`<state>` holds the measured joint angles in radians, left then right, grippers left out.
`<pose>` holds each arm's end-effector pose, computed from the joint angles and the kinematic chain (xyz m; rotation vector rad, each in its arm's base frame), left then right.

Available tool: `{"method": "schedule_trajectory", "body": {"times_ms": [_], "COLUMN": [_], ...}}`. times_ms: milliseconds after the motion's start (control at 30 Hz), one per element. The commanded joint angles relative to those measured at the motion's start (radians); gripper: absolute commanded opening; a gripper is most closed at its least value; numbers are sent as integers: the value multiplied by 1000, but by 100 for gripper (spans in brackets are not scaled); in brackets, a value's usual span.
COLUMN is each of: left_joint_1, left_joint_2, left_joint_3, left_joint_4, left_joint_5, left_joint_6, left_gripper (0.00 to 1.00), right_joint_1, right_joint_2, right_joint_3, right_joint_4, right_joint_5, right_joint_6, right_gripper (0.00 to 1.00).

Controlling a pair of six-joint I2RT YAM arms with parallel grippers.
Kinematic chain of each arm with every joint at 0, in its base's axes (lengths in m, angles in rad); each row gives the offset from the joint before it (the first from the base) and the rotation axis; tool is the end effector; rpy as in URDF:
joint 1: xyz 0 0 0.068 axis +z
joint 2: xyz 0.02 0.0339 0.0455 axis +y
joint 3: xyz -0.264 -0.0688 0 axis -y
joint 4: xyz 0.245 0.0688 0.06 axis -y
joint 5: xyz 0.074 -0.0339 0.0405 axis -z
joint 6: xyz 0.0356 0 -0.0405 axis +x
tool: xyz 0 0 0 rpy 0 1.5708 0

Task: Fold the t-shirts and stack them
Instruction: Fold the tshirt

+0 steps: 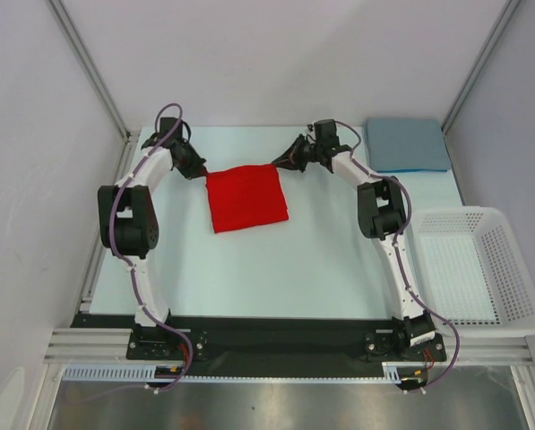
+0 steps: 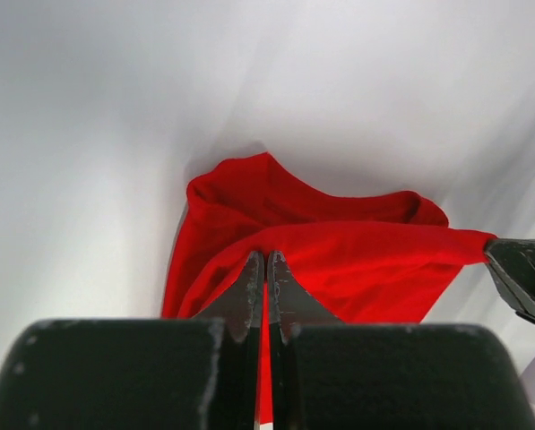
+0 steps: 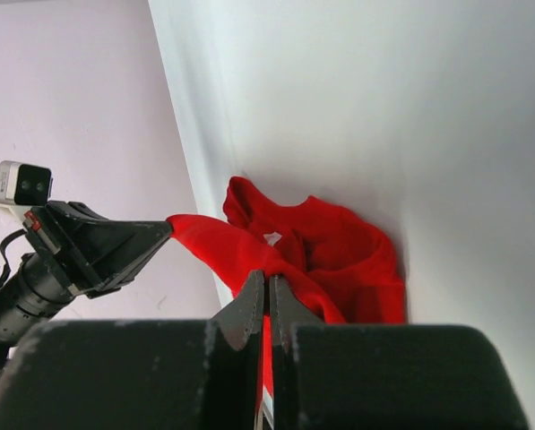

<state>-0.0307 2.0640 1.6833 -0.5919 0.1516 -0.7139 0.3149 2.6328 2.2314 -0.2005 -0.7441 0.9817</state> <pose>0.4559 -0.0194 0.2205 -0.8130 2.4682 -0.4752 0.5460 0.2032 0.1449 0.3152 2.3951 1.4880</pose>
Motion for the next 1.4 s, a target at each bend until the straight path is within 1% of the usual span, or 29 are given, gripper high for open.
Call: {"method": "schedule_trajectory", "body": {"times_ms": [0,167,200,233,300,333,367,400,433,500,533,567,600,633,667,733,800,833,867,900,933,967,1000,1067,1100,1167,1200,1333,1367], "left_joint_1": [20,26,26,26,26,26,26,26,26,26,26,26,26,26,26,20,9,5,2,-3,-14,-21,-29,-47,-48,-48,-48,-38,-38], "left_joint_2": [24,54,59,68,80,84,85,82,82,68,62,51,13,-8,-36,-100,-148,-157,-160,-160,-148,-137,-127,-91,-79,-32,-13,41,56], "left_joint_3": [68,81,81,85,99,102,102,102,111,139,168,177,182,164,141,72,9,-72,-114,-194,-223,-240,-263,-277,-283,-280,-277,-264,-266], "left_joint_4": [27,27,32,32,30,27,30,35,34,-2,-17,-26,-28,-19,28,61,159,209,316,384,441,478,533,608,635,661,670,702,724], "left_joint_5": [16,23,26,28,31,26,10,0,-7,-68,-89,-107,-130,-129,-110,-35,37,146,202,263,349,374,385,414,420,430,430,434,430], "left_joint_6": [10,7,7,5,2,4,11,16,30,86,105,141,158,172,189,189,174,156,101,71,45,6,-7,-31,-44,-71,-76,-90,-97], "left_gripper": [0,0,1,5,6,14,20,28,33,37,42,45,49,55,56,56,53,47,43,36,33,31,28,25,25,21,21,20,20], "right_joint_1": [-8,-10,-10,-8,-8,-11,-17,-22,-28,-46,-53,-60,-72,-77,-79,-65,-45,-24,-10,4,31,45,53,84,95,108,112,118,118], "right_joint_2": [30,69,75,81,99,108,124,128,128,124,124,121,110,96,78,18,-10,-22,-23,-20,-2,7,19,52,61,81,87,124,130], "right_joint_3": [71,102,108,119,132,145,164,171,174,203,226,253,282,274,257,182,143,116,103,97,106,115,128,134,129,119,114,116,125], "right_joint_4": [55,82,84,91,104,105,108,118,128,110,78,38,-35,-52,-54,-45,-21,-7,12,56,74,87,108,147,185,191,238,266,251], "right_joint_5": [-23,-24,-24,-23,-21,-21,-26,-26,-28,-31,-31,-26,-23,-23,-32,-38,-47,-52,-57,-60,-63,-61,-58,-44,-34,12,29,115,129], "right_joint_6": [37,72,80,87,107,113,120,129,144,143,96,65,39,17,-6,-27,-48,-43,-35,-12,0,11,38,77,101,133,143,167,169], "right_gripper": [0,1,2,3,7,9,18,23,26,31,34,39,40,41,42,44,45,45,43,41,39,31,27,19,17,13,10,3,1]}}
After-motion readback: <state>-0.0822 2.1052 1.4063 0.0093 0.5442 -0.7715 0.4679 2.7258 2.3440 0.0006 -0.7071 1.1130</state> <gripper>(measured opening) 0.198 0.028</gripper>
